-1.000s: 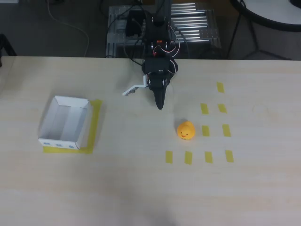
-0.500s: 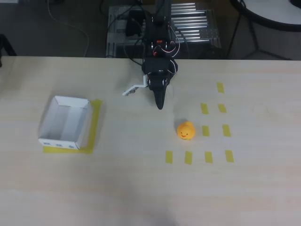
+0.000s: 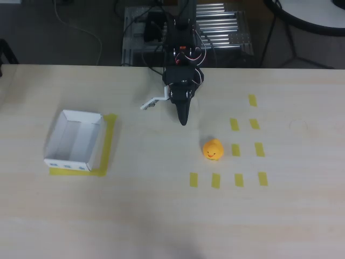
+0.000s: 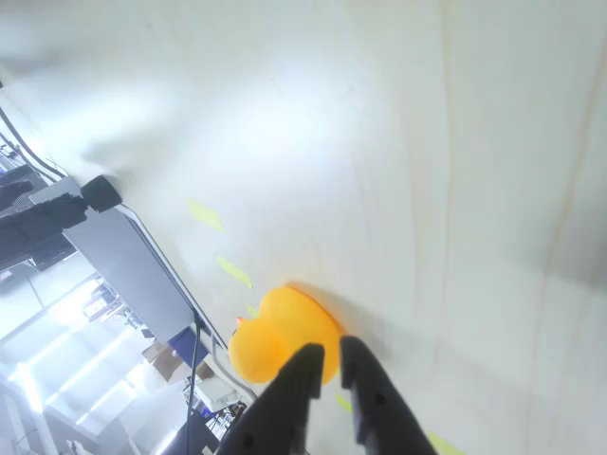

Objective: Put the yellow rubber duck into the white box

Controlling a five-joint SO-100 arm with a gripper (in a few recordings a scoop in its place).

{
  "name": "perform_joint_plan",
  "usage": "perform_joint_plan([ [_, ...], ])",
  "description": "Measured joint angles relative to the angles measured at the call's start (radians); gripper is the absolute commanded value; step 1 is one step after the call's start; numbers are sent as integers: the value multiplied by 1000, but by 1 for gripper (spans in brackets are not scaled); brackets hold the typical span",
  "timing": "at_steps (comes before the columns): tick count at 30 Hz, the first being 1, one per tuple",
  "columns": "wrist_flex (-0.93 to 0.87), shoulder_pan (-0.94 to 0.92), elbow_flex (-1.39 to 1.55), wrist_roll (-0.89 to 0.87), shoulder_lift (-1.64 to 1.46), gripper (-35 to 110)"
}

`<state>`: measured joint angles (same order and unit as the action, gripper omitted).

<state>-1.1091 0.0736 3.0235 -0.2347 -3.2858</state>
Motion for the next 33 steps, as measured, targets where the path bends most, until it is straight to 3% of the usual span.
perform_joint_plan([
  [24,17,0,-2,28,17,0],
  [31,58,-52,-334,176,474,1],
  [33,20,-55,-531,268,638,9],
])
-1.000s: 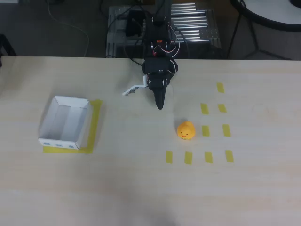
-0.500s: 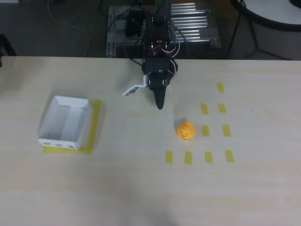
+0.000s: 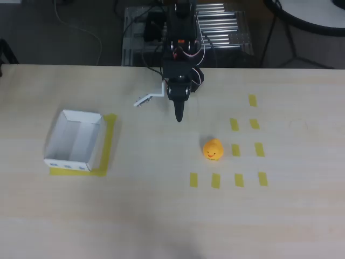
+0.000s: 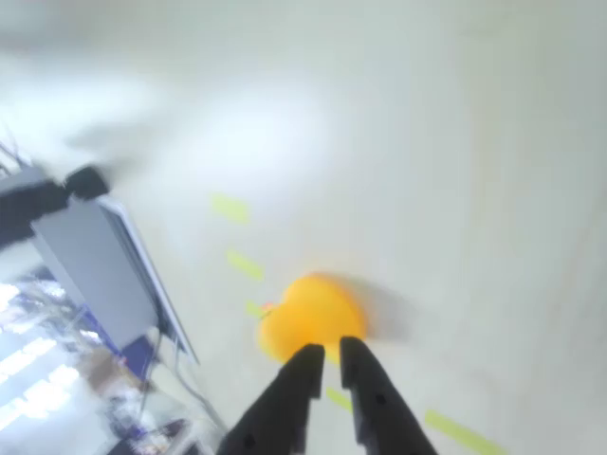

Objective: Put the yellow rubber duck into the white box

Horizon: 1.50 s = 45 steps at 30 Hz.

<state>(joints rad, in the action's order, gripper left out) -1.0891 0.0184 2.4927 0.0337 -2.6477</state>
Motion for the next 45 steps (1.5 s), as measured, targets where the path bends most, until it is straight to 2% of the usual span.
perform_joint_plan([
  [3,-95,-6,-278,153,215,25],
  [5,-160,9,-426,262,336,44],
  [8,-244,44,-592,439,497,38],
  [13,-368,114,-819,561,739,47],
  [22,-442,241,-923,634,1034,44],
  [38,-302,298,-917,635,1249,33],
  [43,-255,298,-900,635,1281,22],
  [45,-236,298,-888,635,1284,11],
])
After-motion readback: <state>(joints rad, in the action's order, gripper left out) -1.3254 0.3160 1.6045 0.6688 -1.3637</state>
